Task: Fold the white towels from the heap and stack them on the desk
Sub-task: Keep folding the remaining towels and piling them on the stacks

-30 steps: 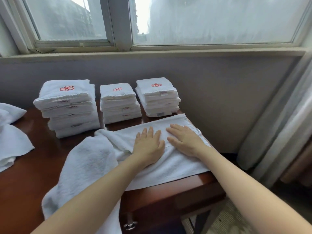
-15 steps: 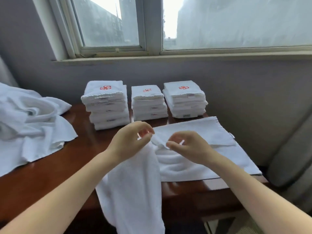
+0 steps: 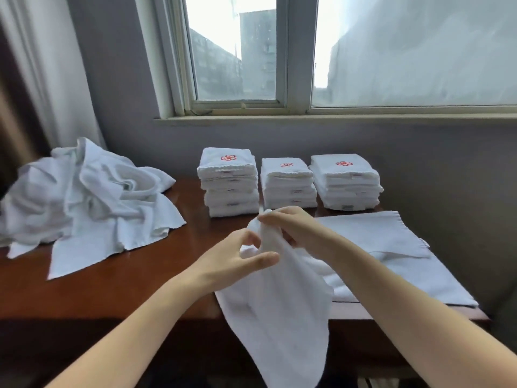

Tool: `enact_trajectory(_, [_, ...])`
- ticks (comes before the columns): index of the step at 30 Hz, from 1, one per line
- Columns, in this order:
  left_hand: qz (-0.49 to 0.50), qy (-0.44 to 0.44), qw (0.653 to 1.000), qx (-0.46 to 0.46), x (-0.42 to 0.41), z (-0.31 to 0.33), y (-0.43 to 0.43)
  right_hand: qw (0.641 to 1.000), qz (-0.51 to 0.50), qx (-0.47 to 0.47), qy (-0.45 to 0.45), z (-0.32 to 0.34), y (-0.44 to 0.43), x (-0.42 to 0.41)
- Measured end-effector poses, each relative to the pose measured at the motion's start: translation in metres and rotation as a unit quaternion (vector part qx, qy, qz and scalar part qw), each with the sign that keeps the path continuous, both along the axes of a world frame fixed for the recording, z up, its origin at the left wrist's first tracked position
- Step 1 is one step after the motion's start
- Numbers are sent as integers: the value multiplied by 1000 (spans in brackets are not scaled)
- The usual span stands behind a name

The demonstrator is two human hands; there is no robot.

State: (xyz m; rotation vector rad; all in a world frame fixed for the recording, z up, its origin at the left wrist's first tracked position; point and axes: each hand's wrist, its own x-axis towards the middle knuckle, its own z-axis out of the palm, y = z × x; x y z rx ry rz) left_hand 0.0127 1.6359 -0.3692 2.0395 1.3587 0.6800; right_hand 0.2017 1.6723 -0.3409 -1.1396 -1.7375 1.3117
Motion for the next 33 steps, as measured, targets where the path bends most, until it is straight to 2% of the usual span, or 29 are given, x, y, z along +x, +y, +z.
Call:
enact_trajectory(3, [42, -58, 997, 14, -14, 12, 0, 996, -46, -49, 52, 21, 15, -27])
enact_trajectory(6, [98, -130, 986, 47, -40, 23, 8, 975, -6, -140, 170, 34, 28, -54])
enact_trajectory(9, [139, -221, 965, -3, -70, 27, 24, 957, 23, -176, 228, 37, 39, -78])
enact_trajectory(11, [170, -230, 958, -35, -90, 23, 38, 959, 32, -172, 224, 35, 47, -94])
enact_trajectory(14, [248, -230, 938, -69, -120, 3, 59, 985, 2, -118, 122, 24, 56, -107])
enact_trajectory(17, [321, -208, 921, -72, -143, -16, 69, 993, 15, -102, 60, 7, 64, -110])
enact_trajectory(21, [270, -229, 929, -112, -142, -26, 64, 992, 60, -113, 9, -12, 71, -120])
enact_trajectory(24, [221, -135, 962, -92, -141, -30, 50, 992, 41, -23, -121, -22, 74, -137])
enact_trajectory(26, [192, -95, 972, -93, -139, -29, 40, 973, 40, 41, -222, -26, 75, -142])
enact_trajectory(28, [173, -91, 975, -103, -136, -25, 31, 949, 45, 107, -292, -28, 75, -146])
enact_trajectory(30, [146, -108, 978, -107, -134, -22, 25, 953, 39, 149, -262, -24, 76, -153])
enact_trajectory(33, [138, -166, 973, -83, -134, -3, 22, 996, 38, 59, -47, 1, 76, -173])
